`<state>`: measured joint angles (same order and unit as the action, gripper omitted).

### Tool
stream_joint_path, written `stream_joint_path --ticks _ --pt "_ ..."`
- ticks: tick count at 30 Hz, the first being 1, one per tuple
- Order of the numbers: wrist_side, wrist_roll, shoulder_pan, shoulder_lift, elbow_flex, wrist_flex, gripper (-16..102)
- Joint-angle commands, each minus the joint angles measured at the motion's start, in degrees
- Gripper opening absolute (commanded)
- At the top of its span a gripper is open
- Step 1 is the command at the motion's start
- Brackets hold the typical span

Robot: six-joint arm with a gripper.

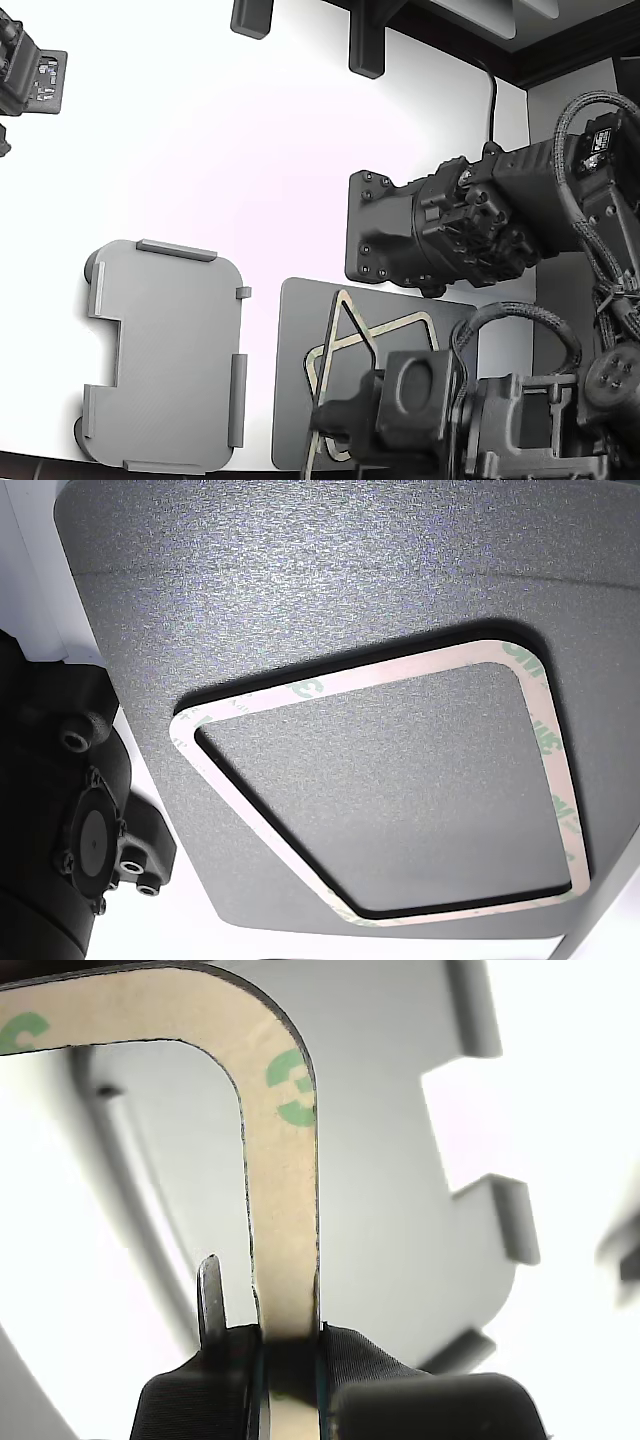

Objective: Grab top frame and put it into gray box.

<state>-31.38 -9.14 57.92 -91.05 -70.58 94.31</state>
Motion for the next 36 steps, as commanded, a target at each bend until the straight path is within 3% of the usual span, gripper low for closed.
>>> stream_joint_path --ticks 1,4,8,11,14,16,30,36 --pt "-3.2 24.9 -4.3 -1.4 1.4 0.5 -11" --pt "-5.9 40.2 -8.4 -1.1 2.5 0.5 -12" --pt "-4.0 81.5 -13.7 -2.9 1.8 0.5 -13" --pt "-1.4 93.0 -17.0 -3.4 1.4 0.5 -12" --pt "5.4 105.1 -21.0 -1.3 3.3 0.5 -12" --pt "5.3 113.3 -21.8 -1.3 2.2 0.5 -12" --pt "23.5 129.3 -28.9 5.3 -1.4 0.6 -12" --pt "25.4 132.2 -29.4 5.8 -3.5 0.6 -12"
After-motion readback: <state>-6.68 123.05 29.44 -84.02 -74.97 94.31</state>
